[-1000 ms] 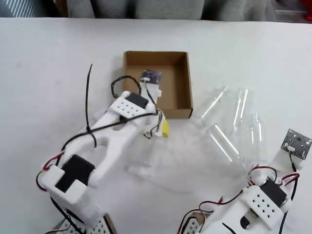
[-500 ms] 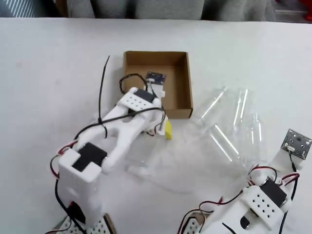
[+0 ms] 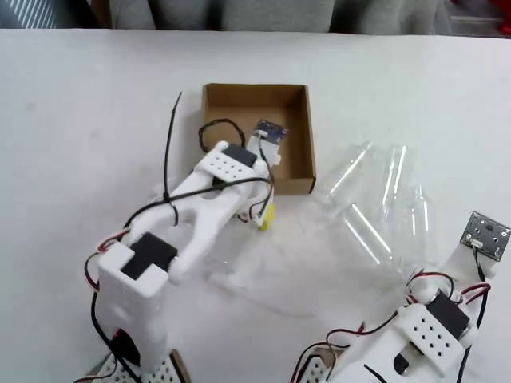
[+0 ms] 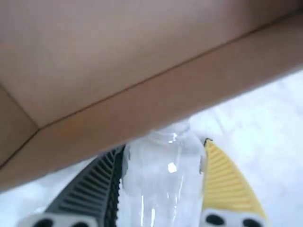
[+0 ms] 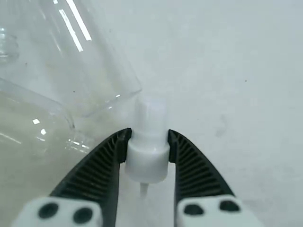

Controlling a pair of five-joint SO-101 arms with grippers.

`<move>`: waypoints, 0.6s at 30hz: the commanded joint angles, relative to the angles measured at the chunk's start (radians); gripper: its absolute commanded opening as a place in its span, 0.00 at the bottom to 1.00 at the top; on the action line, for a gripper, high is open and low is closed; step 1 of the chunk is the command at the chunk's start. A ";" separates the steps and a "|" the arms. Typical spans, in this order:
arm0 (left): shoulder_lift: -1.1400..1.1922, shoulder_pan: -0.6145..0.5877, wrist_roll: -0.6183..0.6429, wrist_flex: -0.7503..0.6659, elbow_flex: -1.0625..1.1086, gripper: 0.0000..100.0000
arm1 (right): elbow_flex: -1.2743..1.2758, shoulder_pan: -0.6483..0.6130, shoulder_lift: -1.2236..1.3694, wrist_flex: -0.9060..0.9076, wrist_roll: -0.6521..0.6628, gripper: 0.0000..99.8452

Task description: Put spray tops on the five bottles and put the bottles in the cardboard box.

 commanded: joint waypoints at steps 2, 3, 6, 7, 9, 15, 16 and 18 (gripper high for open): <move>-0.012 0.015 -0.012 0.009 -0.044 0.11 | -0.011 -0.010 -0.024 -0.013 0.000 0.02; -0.013 0.018 -0.012 0.009 -0.044 0.11 | -0.011 -0.010 -0.024 -0.013 0.000 0.02; -0.013 0.028 -0.012 0.012 -0.044 0.11 | -0.011 -0.010 -0.024 -0.013 0.000 0.02; -0.013 0.030 -0.012 0.020 -0.044 0.11 | -0.011 -0.010 -0.024 -0.013 0.000 0.02; -0.021 0.030 -0.012 0.021 -0.044 0.11 | -0.011 -0.010 -0.024 -0.013 0.000 0.02; -0.203 0.022 -0.057 -0.060 0.109 0.11 | -0.011 -0.010 -0.024 -0.013 0.000 0.02; -0.252 0.022 -0.071 -0.094 0.158 0.11 | -0.011 -0.010 -0.024 -0.013 0.000 0.02; -0.357 0.021 -0.089 -0.170 0.264 0.11 | -0.011 -0.010 -0.024 -0.013 0.000 0.02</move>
